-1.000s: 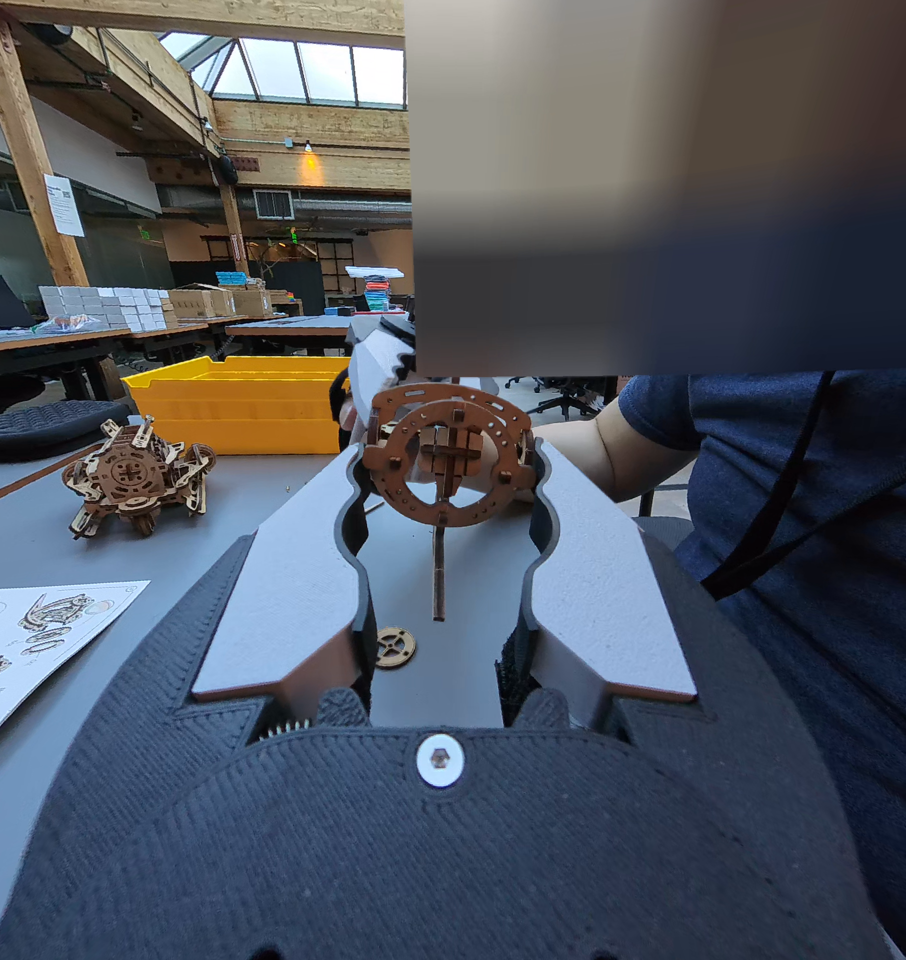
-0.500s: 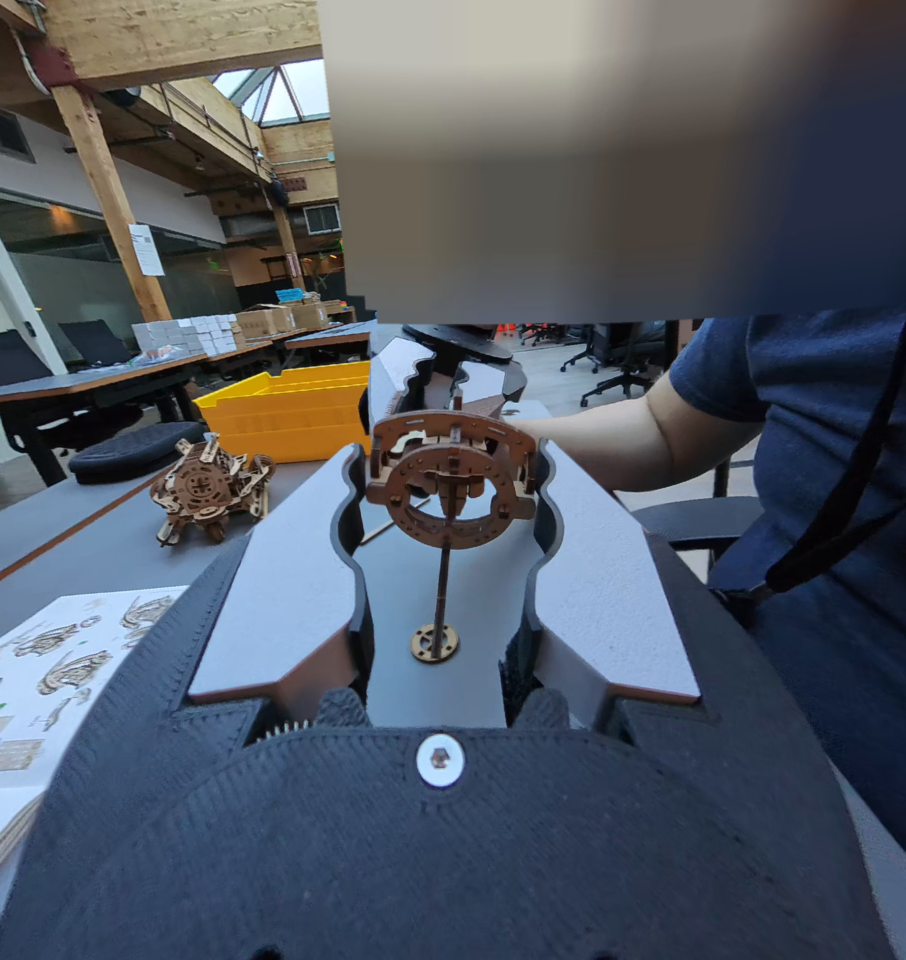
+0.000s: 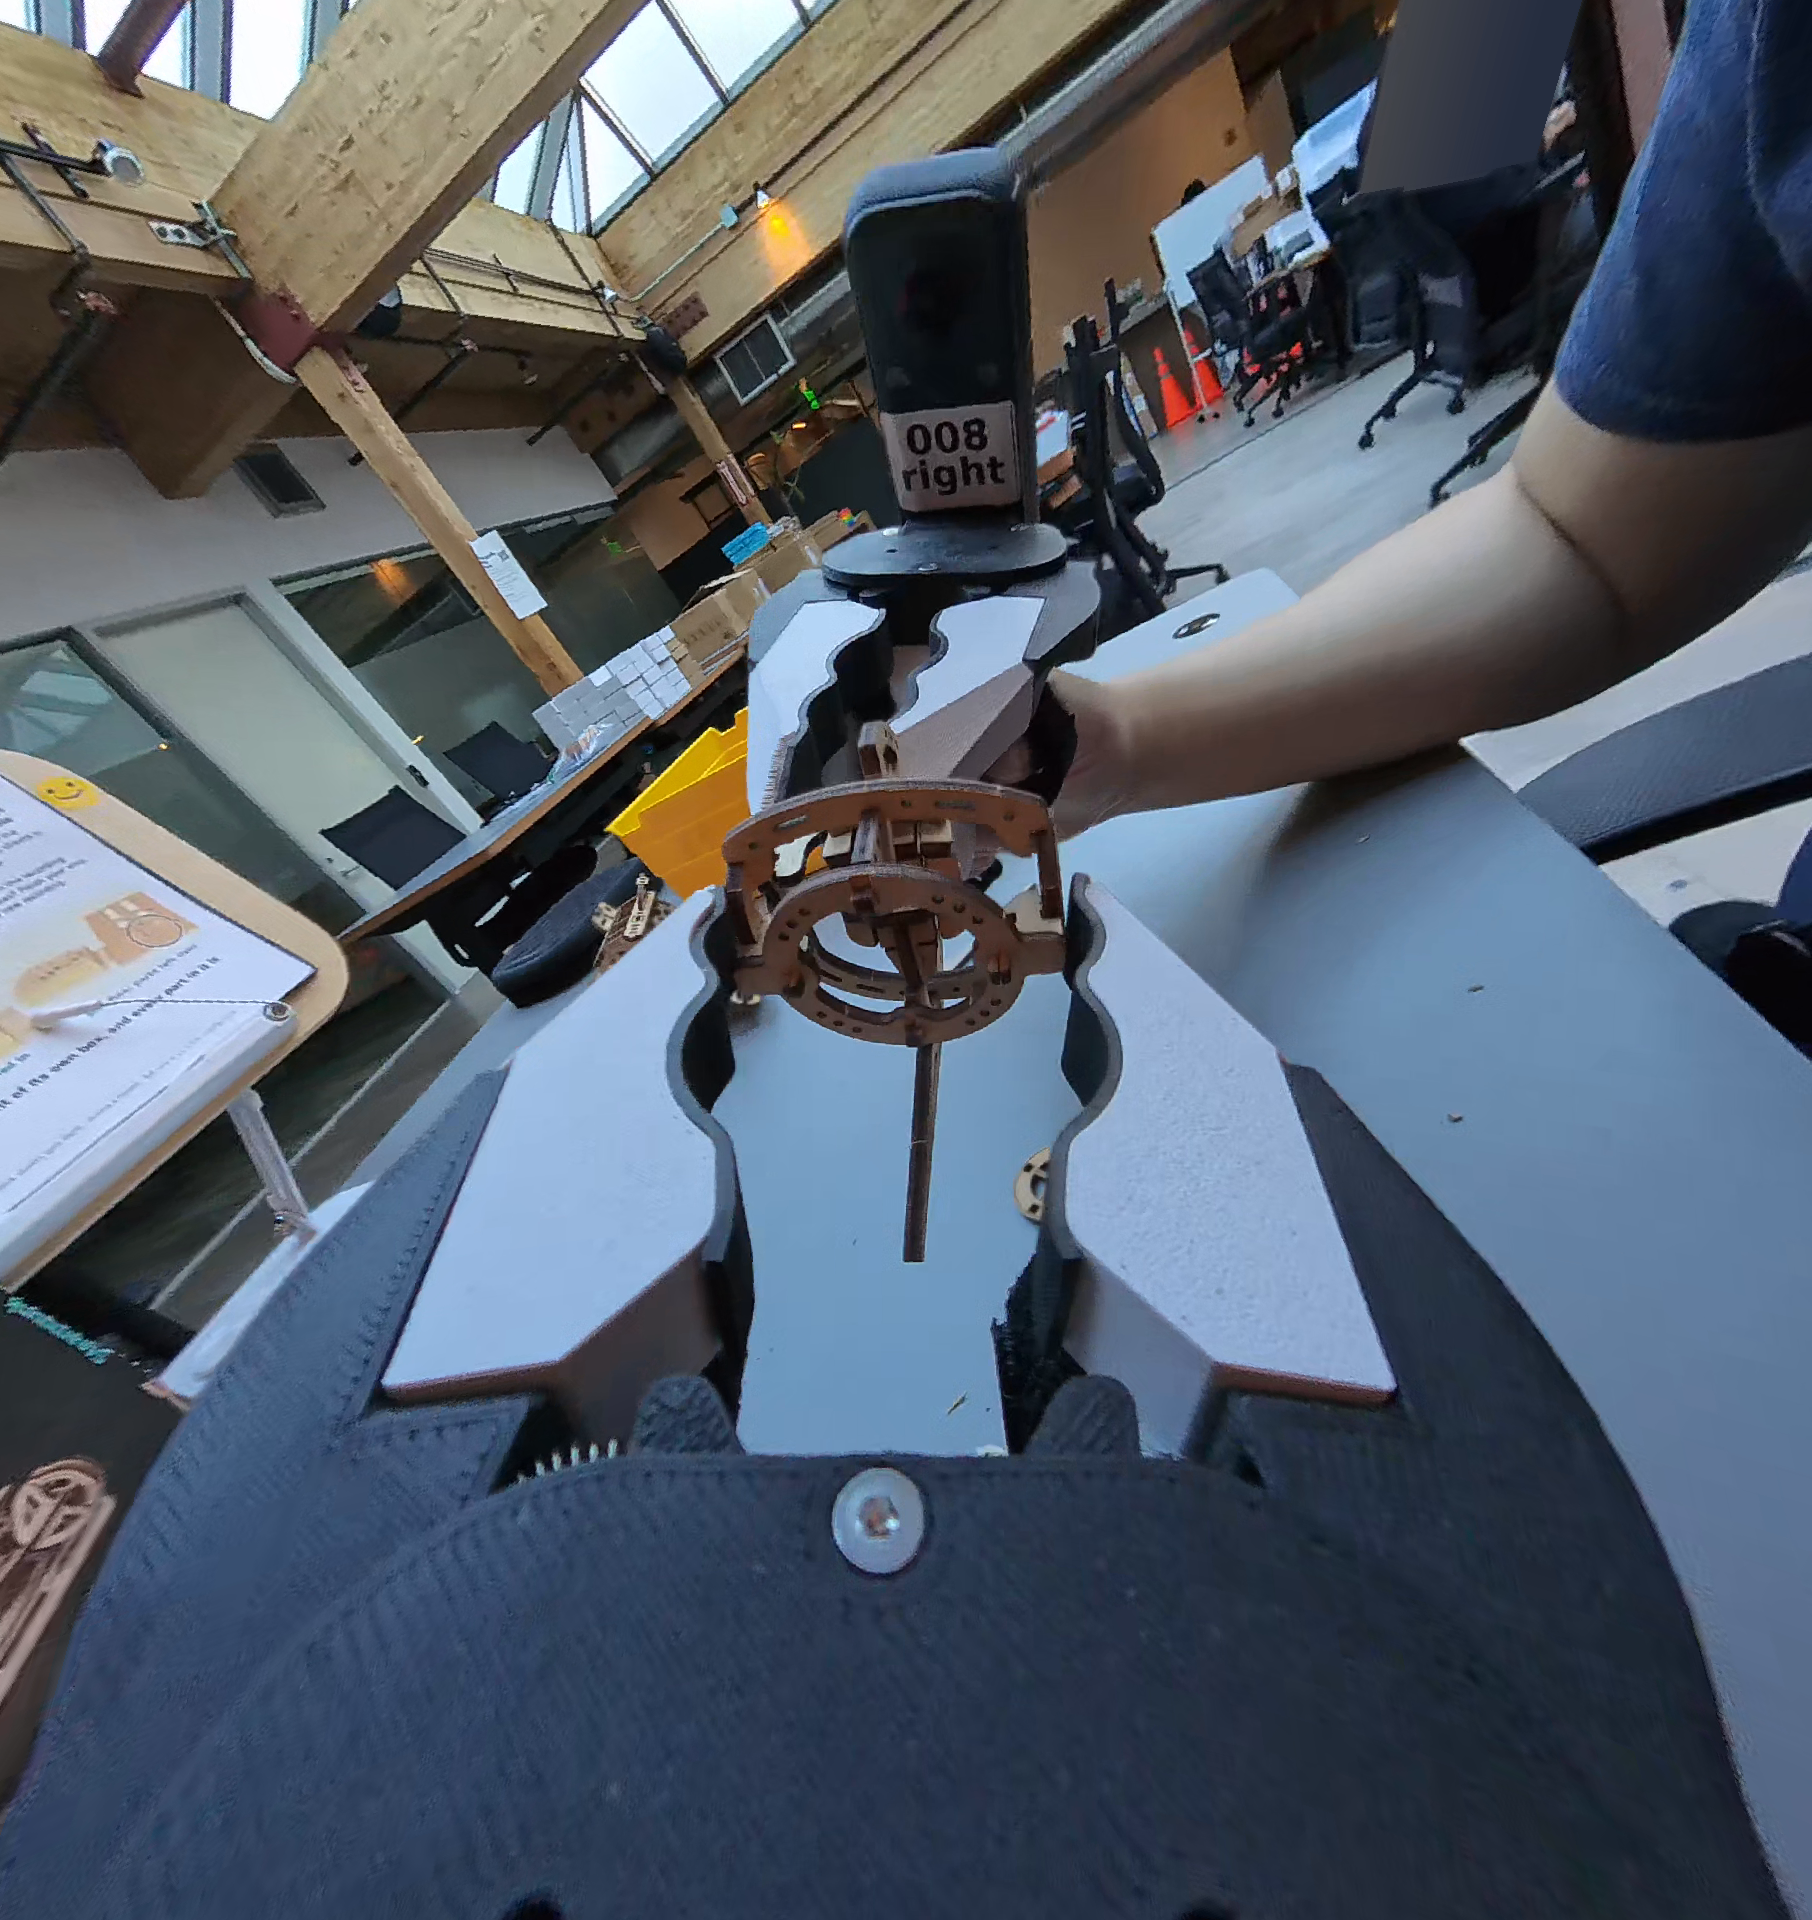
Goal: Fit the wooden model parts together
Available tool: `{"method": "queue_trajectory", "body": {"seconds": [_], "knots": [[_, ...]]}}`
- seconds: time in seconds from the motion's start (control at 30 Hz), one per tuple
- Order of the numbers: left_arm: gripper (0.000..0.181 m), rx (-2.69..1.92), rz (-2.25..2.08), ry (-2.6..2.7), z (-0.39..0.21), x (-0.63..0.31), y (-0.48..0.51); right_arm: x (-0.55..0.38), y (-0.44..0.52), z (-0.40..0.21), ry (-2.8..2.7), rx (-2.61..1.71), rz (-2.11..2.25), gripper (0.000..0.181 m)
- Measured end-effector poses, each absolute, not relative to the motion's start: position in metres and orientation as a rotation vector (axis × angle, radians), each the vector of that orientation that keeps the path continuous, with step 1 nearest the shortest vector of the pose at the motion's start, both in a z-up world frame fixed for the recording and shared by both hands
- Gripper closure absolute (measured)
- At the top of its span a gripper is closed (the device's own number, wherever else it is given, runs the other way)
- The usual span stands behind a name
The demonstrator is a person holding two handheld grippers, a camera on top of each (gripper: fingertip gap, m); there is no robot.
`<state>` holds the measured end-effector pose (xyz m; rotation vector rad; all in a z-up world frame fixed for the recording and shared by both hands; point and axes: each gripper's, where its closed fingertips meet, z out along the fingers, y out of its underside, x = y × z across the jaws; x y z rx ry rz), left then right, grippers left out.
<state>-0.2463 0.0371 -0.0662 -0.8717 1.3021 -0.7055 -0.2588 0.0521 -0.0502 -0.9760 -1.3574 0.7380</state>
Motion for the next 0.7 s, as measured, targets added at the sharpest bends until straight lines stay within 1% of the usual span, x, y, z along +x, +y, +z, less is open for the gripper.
{"method": "queue_trajectory", "body": {"seconds": [0.17, 0.23, 0.37, 0.47, 0.6, 0.7], "knots": [[0.119, -0.874, -0.649, 1.341, -0.070, -0.245, 0.037, -0.258, 0.052, -0.053, -1.392, -0.960, 0.693, 0.166], [0.120, -0.897, -0.670, 1.360, -0.074, -0.244, 0.036, -0.255, 0.053, -0.055, -1.419, -0.971, 0.668, 0.161], [0.120, -0.943, -0.655, 1.409, -0.086, -0.244, 0.041, -0.242, 0.055, -0.060, -1.483, -1.037, 0.694, 0.162], [0.120, -0.977, -0.623, 1.462, -0.097, -0.243, 0.044, -0.236, 0.067, -0.047, -1.421, -1.115, 0.695, 0.162], [0.119, -1.000, -0.580, 1.510, -0.108, -0.240, 0.045, -0.249, 0.070, -0.076, -1.651, -1.246, 0.450, 0.161], [0.119, -1.012, -0.540, 1.542, -0.115, -0.240, 0.047, -0.256, 0.066, -0.093, -1.768, -1.336, 0.439, 0.164]]}}
